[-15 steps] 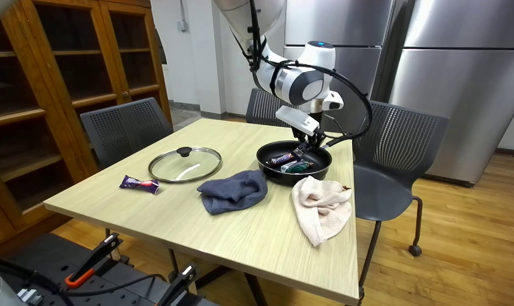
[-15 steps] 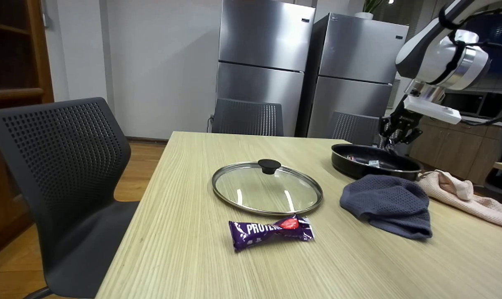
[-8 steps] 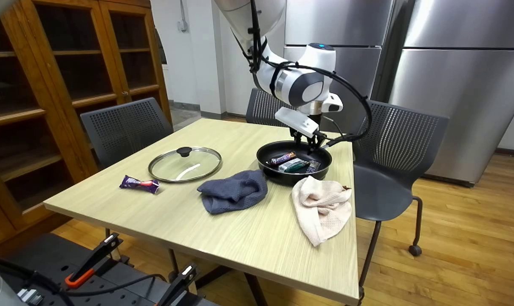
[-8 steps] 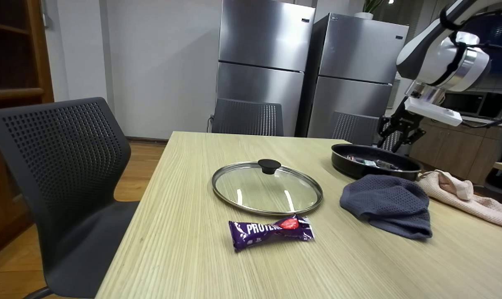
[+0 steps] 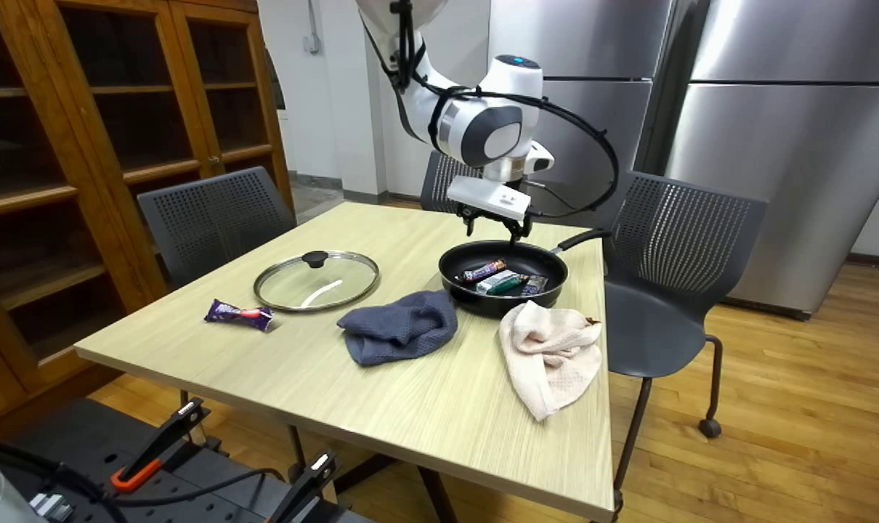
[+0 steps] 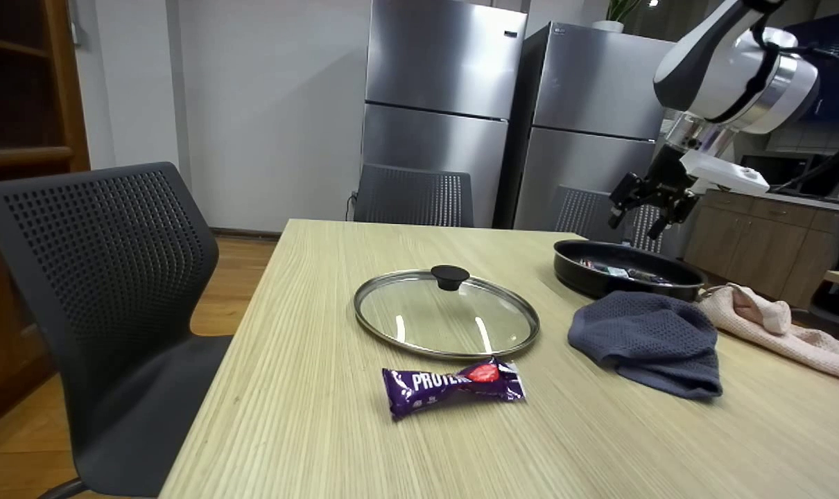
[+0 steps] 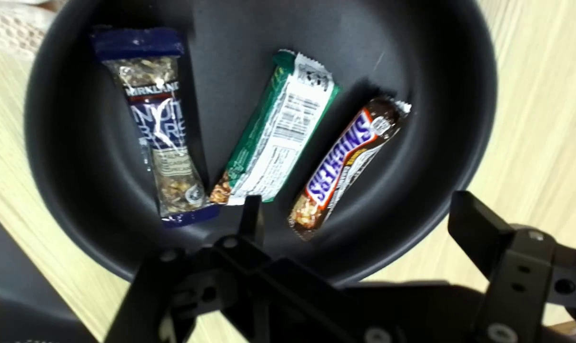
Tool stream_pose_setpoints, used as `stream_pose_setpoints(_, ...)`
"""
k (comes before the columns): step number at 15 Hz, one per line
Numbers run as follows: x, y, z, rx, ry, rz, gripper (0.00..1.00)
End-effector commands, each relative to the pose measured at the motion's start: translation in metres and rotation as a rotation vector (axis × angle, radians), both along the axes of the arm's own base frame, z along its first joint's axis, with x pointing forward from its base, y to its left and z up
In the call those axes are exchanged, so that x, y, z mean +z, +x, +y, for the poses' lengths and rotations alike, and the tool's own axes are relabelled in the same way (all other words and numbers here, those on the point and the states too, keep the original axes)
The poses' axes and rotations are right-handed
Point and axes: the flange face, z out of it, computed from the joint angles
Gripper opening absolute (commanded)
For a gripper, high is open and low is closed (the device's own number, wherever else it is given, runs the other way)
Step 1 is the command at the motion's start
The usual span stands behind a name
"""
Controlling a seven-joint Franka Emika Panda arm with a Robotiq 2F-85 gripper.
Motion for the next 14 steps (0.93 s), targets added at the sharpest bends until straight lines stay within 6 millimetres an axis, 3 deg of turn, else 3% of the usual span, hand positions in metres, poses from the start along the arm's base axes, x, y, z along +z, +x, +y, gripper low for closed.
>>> stream_pose_setpoints(1, 0.022, -0.044, 0.039, 0.201, -0.039, -0.024, 1.00)
stream_pose_setpoints(5, 0.018, -0.083, 0.089, 0.415, -0.076, -0.025, 1.00)
stream_pose_setpoints(14, -0.014, -0.181, 0.201, 0.898, -0.135, -0.007, 1.00)
